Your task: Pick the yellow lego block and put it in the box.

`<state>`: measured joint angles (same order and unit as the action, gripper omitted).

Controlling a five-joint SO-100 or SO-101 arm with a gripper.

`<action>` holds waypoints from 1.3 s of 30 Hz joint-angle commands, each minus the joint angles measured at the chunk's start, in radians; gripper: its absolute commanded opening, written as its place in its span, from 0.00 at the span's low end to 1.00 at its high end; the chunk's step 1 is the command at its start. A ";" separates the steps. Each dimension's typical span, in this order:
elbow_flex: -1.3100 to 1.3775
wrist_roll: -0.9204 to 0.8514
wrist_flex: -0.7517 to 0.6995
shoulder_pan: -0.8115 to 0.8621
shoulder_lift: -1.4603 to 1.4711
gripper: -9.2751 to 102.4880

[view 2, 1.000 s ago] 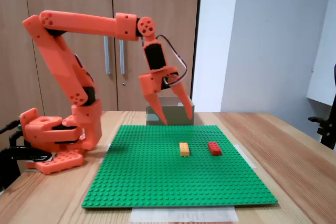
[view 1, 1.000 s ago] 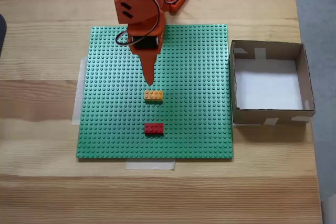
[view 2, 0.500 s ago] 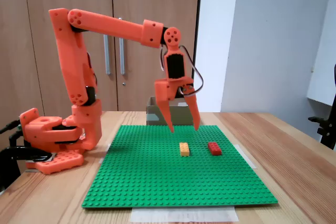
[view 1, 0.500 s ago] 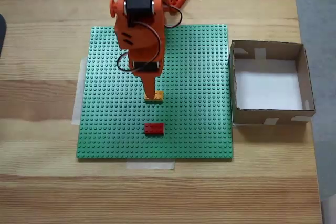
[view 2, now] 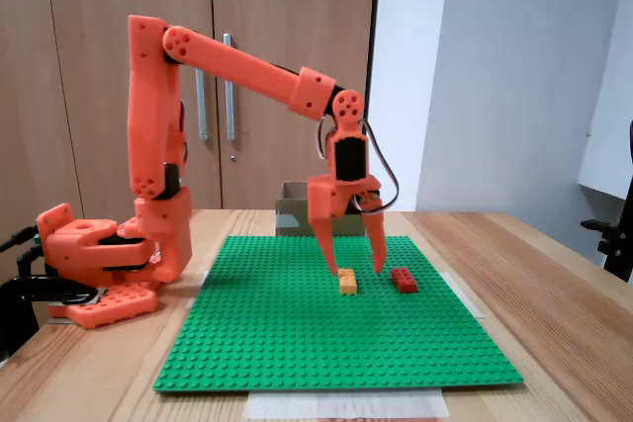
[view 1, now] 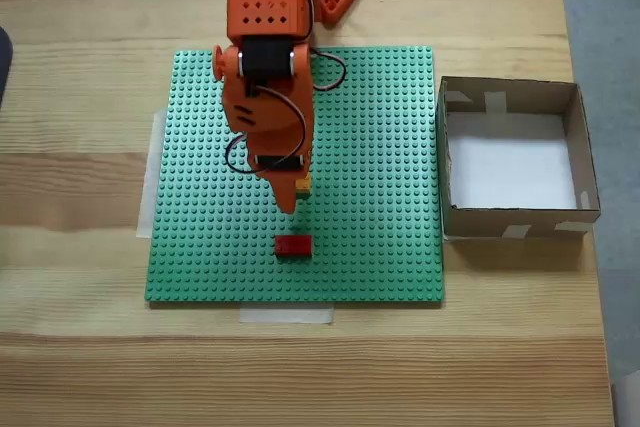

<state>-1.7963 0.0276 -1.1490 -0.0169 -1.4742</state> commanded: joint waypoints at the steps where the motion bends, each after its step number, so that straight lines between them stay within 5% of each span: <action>1: 0.054 -0.011 0.008 -0.003 0.014 0.31; 24: 0.057 0.025 -0.006 -0.020 0.064 0.30; 39: 0.054 -0.014 -0.005 -0.012 0.061 0.19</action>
<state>-1.7748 0.0184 -1.1566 -0.0322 -1.4036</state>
